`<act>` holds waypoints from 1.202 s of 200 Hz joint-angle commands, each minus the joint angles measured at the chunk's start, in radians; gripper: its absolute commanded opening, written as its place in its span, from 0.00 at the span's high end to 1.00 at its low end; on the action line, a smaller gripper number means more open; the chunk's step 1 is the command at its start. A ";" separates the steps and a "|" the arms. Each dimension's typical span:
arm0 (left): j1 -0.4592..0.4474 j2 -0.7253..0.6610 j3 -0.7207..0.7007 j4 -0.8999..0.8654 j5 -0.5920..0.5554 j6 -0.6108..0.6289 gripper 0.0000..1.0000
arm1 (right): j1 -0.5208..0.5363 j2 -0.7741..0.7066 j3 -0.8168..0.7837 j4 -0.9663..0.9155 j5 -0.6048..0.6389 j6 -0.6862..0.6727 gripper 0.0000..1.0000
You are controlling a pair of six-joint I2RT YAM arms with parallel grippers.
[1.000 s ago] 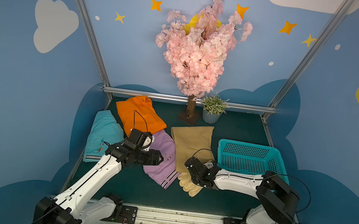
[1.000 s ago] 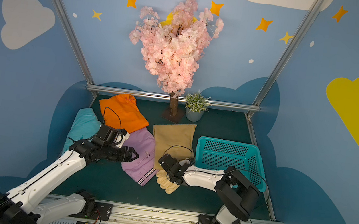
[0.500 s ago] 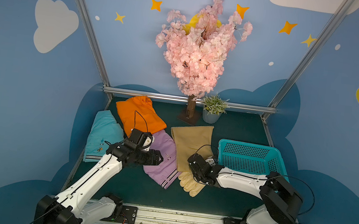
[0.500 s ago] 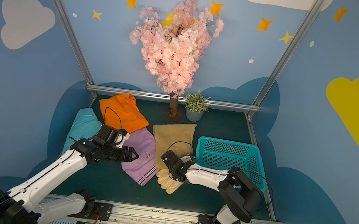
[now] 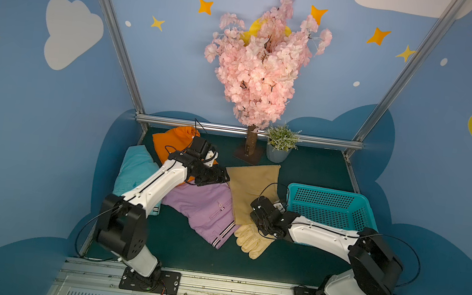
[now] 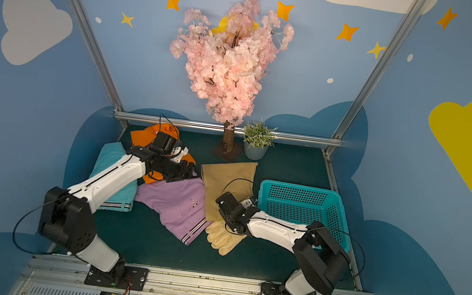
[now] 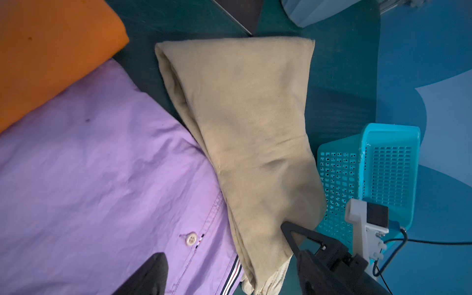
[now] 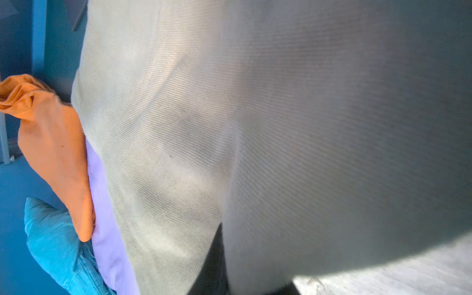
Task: Put the folded long pants in the basket
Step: Pick up the long pant at the center of the board.
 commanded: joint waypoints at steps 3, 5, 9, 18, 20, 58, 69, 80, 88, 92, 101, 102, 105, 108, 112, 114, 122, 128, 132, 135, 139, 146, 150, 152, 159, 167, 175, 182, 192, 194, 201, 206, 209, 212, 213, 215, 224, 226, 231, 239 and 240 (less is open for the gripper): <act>0.035 0.245 0.226 -0.078 0.094 0.067 0.21 | -0.009 -0.040 -0.014 -0.035 0.000 -0.053 1.00; 0.035 0.266 0.253 -0.086 0.102 0.073 0.22 | -0.009 -0.041 -0.013 -0.035 -0.001 -0.058 1.00; 0.035 0.305 0.302 -0.103 0.115 0.088 0.22 | -0.009 -0.043 -0.014 -0.039 -0.002 -0.064 1.00; 0.039 0.387 0.402 -0.139 0.132 0.114 0.22 | -0.010 -0.046 -0.011 -0.046 -0.010 -0.077 1.00; 0.040 0.405 0.424 -0.146 0.132 0.116 0.22 | -0.010 -0.047 -0.010 -0.047 -0.010 -0.083 1.00; 0.070 0.679 0.736 -0.262 0.115 0.152 0.23 | -0.012 -0.033 -0.007 -0.046 -0.065 -0.110 1.00; 0.067 0.721 0.788 -0.284 0.098 0.163 0.25 | -0.012 -0.030 -0.006 -0.044 -0.077 -0.124 1.00; 0.068 0.751 0.812 -0.292 0.070 0.159 0.25 | -0.012 -0.027 -0.006 -0.042 -0.090 -0.132 1.00; 0.067 0.767 0.823 -0.293 0.049 0.158 0.25 | -0.012 -0.027 -0.009 -0.038 -0.099 -0.133 1.00; 0.067 0.773 0.826 -0.293 0.040 0.157 0.25 | -0.013 -0.027 -0.011 -0.037 -0.103 -0.133 1.00; 0.067 0.788 0.831 -0.293 0.022 0.156 0.25 | -0.012 -0.030 -0.013 -0.032 -0.109 -0.140 1.00; 0.068 0.790 0.831 -0.293 0.020 0.156 0.25 | -0.012 -0.030 -0.013 -0.031 -0.110 -0.140 1.00; 0.067 0.794 0.832 -0.292 0.017 0.155 0.25 | -0.012 -0.032 -0.014 -0.031 -0.110 -0.142 1.00; 0.067 0.799 0.831 -0.294 0.012 0.157 0.25 | -0.011 -0.033 -0.014 -0.031 -0.110 -0.146 1.00; 0.067 0.805 0.832 -0.296 0.006 0.157 0.25 | -0.010 -0.033 -0.014 -0.033 -0.110 -0.148 1.00; 0.068 0.809 0.831 -0.295 0.003 0.157 0.25 | -0.011 -0.033 -0.014 -0.034 -0.110 -0.148 1.00; 0.068 0.819 0.831 -0.296 -0.012 0.157 0.25 | -0.011 -0.035 -0.012 -0.041 -0.111 -0.147 1.00; 0.067 0.830 0.834 -0.296 -0.014 0.153 0.26 | -0.011 -0.035 -0.014 -0.045 -0.113 -0.140 1.00; 0.066 0.839 0.838 -0.296 -0.005 0.153 0.26 | -0.011 -0.035 -0.015 -0.045 -0.116 -0.135 1.00; 0.066 0.845 0.842 -0.296 0.000 0.154 0.26 | -0.012 -0.035 -0.015 -0.045 -0.117 -0.132 1.00; 0.063 0.853 0.848 -0.295 0.007 0.153 0.26 | -0.012 -0.034 -0.015 -0.045 -0.119 -0.130 1.00; 0.058 0.865 0.857 -0.296 0.012 0.154 0.27 | -0.012 -0.037 -0.015 -0.046 -0.122 -0.134 1.00; 0.054 0.872 0.861 -0.296 0.015 0.155 0.28 | -0.012 -0.038 -0.015 -0.047 -0.120 -0.138 1.00; 0.052 0.874 0.863 -0.296 0.015 0.154 0.28 | -0.012 -0.040 -0.015 -0.048 -0.119 -0.140 1.00; 0.042 0.882 0.868 -0.296 0.015 0.158 0.28 | -0.012 -0.043 -0.015 -0.052 -0.117 -0.144 1.00; 0.033 0.889 0.869 -0.296 0.014 0.162 0.28 | -0.012 -0.047 -0.017 -0.058 -0.113 -0.141 1.00; 0.028 0.895 0.868 -0.296 0.011 0.162 0.31 | -0.012 -0.053 -0.020 -0.060 -0.111 -0.139 1.00; 0.023 0.901 0.868 -0.297 0.016 0.162 0.36 | -0.012 -0.057 -0.021 -0.060 -0.109 -0.139 1.00; 0.024 0.906 0.864 -0.299 0.026 0.155 0.42 | -0.013 -0.064 -0.023 -0.068 -0.104 -0.136 1.00; 0.024 0.908 0.863 -0.299 0.026 0.155 0.43 | -0.012 -0.065 -0.023 -0.069 -0.103 -0.136 1.00; 0.024 0.909 0.857 -0.300 0.025 0.153 0.44 | -0.012 -0.068 -0.023 -0.071 -0.100 -0.136 1.00; 0.025 0.907 0.852 -0.300 0.023 0.154 0.47 | -0.012 -0.070 -0.023 -0.071 -0.100 -0.137 1.00; 0.024 0.905 0.849 -0.299 0.024 0.154 0.49 | -0.012 -0.071 -0.023 -0.073 -0.099 -0.138 1.00; 0.023 0.905 0.847 -0.299 0.025 0.155 0.51 | -0.012 -0.071 -0.023 -0.075 -0.099 -0.137 1.00; 0.024 0.904 0.847 -0.299 0.026 0.156 0.51 | -0.012 -0.072 -0.023 -0.076 -0.098 -0.137 1.00; 0.024 0.903 0.846 -0.300 0.025 0.156 0.52 | -0.012 -0.072 -0.023 -0.077 -0.098 -0.136 1.00; 0.025 0.895 0.840 -0.298 0.027 0.156 0.58 | -0.012 -0.075 -0.022 -0.079 -0.095 -0.136 1.00; 0.025 0.894 0.839 -0.299 0.028 0.157 0.60 | -0.012 -0.076 -0.024 -0.080 -0.094 -0.136 1.00; 0.027 0.891 0.840 -0.298 0.029 0.157 0.66 | -0.012 -0.076 -0.025 -0.080 -0.093 -0.136 1.00; 0.031 0.883 0.843 -0.299 0.038 0.158 0.73 | -0.014 -0.077 -0.025 -0.087 -0.089 -0.127 1.00; 0.032 0.882 0.843 -0.299 0.039 0.158 0.74 | -0.014 -0.077 -0.026 -0.087 -0.090 -0.127 1.00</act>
